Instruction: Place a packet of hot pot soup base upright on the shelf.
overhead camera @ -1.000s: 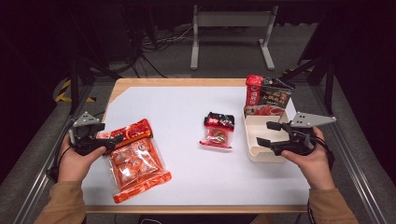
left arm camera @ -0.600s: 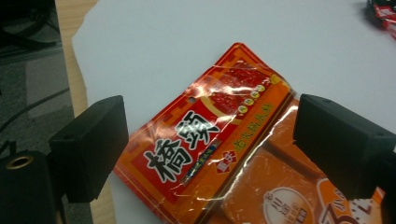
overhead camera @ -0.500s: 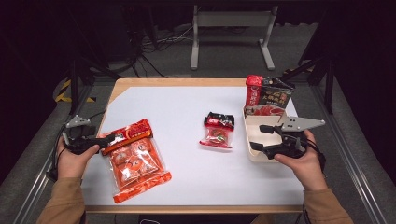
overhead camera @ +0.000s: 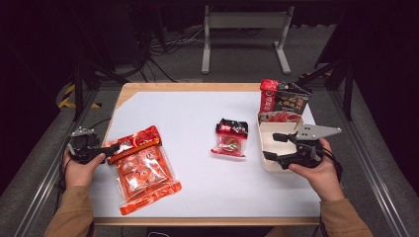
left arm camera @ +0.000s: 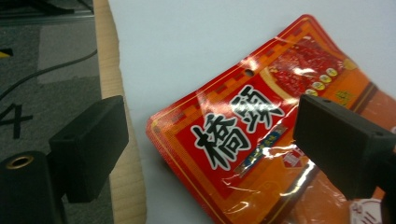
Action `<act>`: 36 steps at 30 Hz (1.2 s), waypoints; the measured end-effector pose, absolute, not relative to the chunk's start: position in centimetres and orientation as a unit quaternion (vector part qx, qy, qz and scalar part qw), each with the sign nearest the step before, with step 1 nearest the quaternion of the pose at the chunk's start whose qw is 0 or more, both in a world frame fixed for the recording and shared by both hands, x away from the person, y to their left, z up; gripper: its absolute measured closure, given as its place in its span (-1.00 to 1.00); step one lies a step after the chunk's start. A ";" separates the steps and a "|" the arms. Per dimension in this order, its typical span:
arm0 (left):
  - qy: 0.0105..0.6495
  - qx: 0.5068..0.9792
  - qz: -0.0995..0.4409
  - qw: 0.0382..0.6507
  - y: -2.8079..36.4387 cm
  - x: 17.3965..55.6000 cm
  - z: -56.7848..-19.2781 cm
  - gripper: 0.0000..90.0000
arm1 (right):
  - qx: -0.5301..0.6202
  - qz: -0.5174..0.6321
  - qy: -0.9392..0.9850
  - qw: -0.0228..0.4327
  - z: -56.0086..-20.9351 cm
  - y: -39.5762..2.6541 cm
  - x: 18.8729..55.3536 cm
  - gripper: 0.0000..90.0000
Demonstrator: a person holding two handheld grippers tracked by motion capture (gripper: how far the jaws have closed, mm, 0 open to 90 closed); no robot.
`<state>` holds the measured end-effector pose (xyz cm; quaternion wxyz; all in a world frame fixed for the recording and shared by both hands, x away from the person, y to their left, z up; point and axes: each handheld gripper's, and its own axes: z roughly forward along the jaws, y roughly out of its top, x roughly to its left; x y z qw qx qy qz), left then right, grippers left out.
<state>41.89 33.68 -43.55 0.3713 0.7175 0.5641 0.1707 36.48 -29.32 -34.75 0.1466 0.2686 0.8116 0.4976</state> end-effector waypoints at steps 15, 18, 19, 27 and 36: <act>0.582 0.718 0.137 0.358 33.8 42.3 -44.8 -0.69 | 0.265 0.497 0.816 0.129 -35.3 -29.0 36.6 -0.43; 0.577 0.724 0.128 0.357 33.6 42.4 -45.0 -0.61 | 0.266 0.496 0.816 0.128 -35.3 -28.9 36.6 -0.43; 0.577 0.724 0.128 0.357 33.6 42.4 -45.0 -0.59 | 0.266 0.496 0.816 0.128 -35.3 -28.9 36.6 -0.43; 0.572 0.720 0.102 0.379 33.6 42.3 -45.1 -0.48 | 0.266 0.497 0.817 0.120 -35.5 -28.8 36.7 -0.43; 0.561 0.725 0.090 0.390 33.2 42.2 -45.1 -0.28 | 0.265 0.497 0.818 0.118 -35.6 -28.6 36.7 -0.43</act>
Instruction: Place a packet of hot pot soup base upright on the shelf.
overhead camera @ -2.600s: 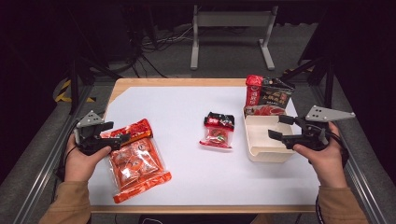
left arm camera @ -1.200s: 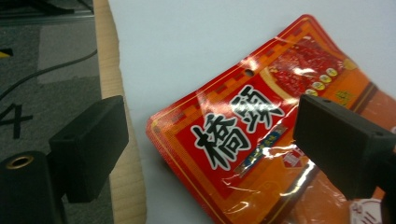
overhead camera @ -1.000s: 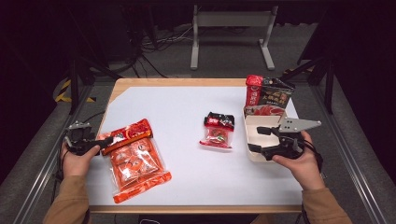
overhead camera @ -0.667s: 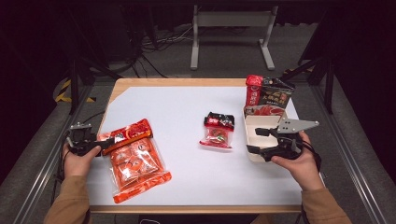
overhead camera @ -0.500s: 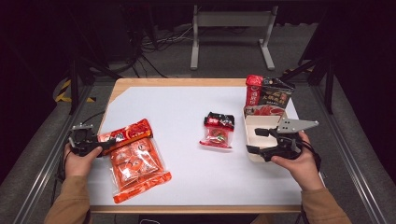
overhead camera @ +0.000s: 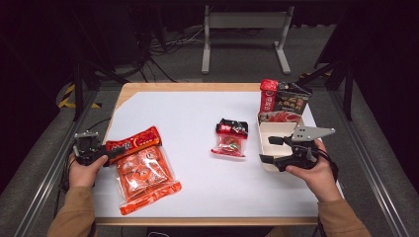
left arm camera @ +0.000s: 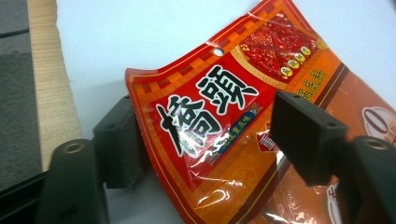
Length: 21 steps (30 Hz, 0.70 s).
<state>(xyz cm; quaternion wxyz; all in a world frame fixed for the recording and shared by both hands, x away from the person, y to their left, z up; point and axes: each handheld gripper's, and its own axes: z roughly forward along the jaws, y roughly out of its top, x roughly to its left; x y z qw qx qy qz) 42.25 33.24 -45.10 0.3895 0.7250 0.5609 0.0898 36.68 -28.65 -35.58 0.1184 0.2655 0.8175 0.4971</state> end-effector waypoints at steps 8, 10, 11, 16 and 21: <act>0.557 0.731 0.092 0.383 32.9 42.5 -45.3 -0.11 | 0.266 0.491 0.822 0.115 -35.9 -28.3 36.8 -0.44; 0.557 0.732 0.094 0.381 32.6 42.5 -45.3 -0.04 | 0.267 0.489 0.823 0.114 -36.0 -28.2 36.9 -0.44; 0.557 0.733 0.096 0.379 32.4 42.5 -45.2 0.02 | 0.266 0.488 0.823 0.114 -36.0 -28.2 36.9 -0.44; 0.556 0.740 0.107 0.364 31.8 42.6 -45.1 0.40 | 0.265 0.488 0.824 0.113 -36.1 -28.0 36.9 -0.44; 0.561 0.736 0.104 0.364 31.9 42.7 -45.2 0.68 | 0.267 0.487 0.825 0.110 -36.2 -28.1 37.0 -0.44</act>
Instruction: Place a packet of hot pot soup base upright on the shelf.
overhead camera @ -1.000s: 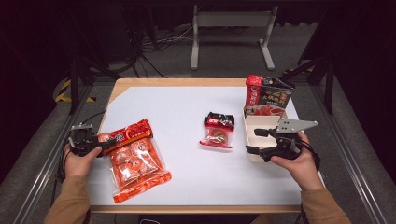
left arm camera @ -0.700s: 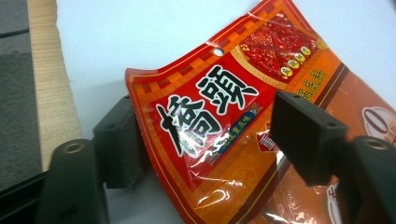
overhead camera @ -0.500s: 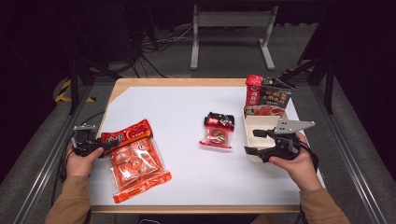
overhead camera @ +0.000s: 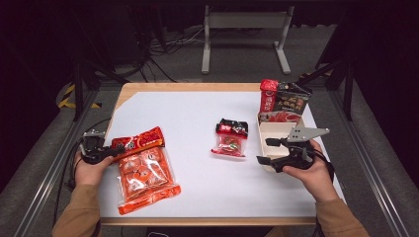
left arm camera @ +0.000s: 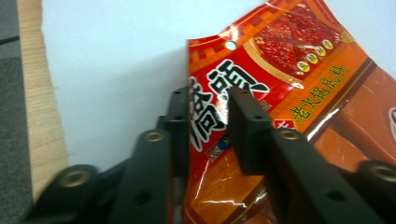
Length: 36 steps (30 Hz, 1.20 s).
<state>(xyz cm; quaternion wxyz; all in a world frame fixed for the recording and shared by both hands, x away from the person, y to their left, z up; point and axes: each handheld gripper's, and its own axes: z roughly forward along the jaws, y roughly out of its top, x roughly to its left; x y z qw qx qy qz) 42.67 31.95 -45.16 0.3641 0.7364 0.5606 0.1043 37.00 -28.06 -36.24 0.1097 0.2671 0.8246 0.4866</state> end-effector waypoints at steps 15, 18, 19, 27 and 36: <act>0.561 0.706 0.081 0.425 33.0 41.9 -43.9 1.00 | 0.273 0.491 0.820 0.111 -36.1 -28.4 36.9 -0.39; 0.553 0.709 0.088 0.429 32.9 41.7 -43.3 1.00 | 0.271 0.492 0.820 0.110 -36.1 -28.4 36.9 -0.34; 0.553 0.709 0.088 0.429 32.9 41.7 -43.3 1.00 | 0.270 0.492 0.820 0.110 -36.1 -28.4 36.9 -0.33; 0.521 0.699 0.116 0.476 32.4 40.3 -39.7 1.00 | 0.259 0.495 0.822 0.111 -36.1 -28.1 36.8 -0.18; 0.477 0.702 0.144 0.509 30.7 39.0 -36.2 1.00 | 0.241 0.502 0.823 0.115 -36.0 -27.8 36.7 -0.05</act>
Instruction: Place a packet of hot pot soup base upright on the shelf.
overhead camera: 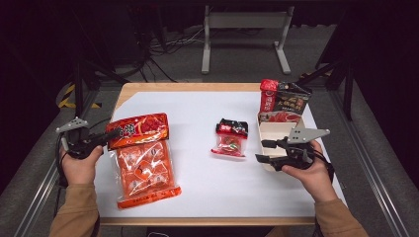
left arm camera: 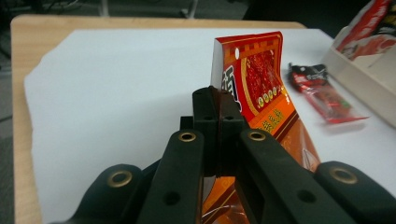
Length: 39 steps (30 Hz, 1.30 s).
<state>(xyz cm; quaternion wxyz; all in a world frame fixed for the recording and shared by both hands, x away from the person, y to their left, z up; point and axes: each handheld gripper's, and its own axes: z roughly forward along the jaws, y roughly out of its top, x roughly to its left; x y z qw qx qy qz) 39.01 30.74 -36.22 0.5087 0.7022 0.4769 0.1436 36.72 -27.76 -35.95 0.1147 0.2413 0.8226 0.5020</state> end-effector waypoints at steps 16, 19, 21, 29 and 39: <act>0.390 0.720 0.172 0.548 27.6 36.2 -31.4 1.00 | 0.193 0.519 0.824 0.122 -35.8 -25.4 36.3 0.01; 0.356 0.732 0.175 0.554 26.8 35.3 -30.2 1.00 | 0.194 0.523 0.822 0.116 -35.7 -25.0 36.4 -0.02; 0.340 0.737 0.175 0.557 26.3 34.8 -29.6 1.00 | 0.195 0.527 0.820 0.111 -35.8 -24.7 36.5 -0.02; 0.298 0.745 0.179 0.570 24.6 33.3 -28.1 1.00 | 0.174 0.526 0.827 0.089 -35.4 -22.7 36.8 -0.03; 0.241 0.758 0.179 0.579 22.7 31.8 -26.8 1.00 | 0.151 0.542 0.824 0.074 -35.0 -20.6 37.0 -0.17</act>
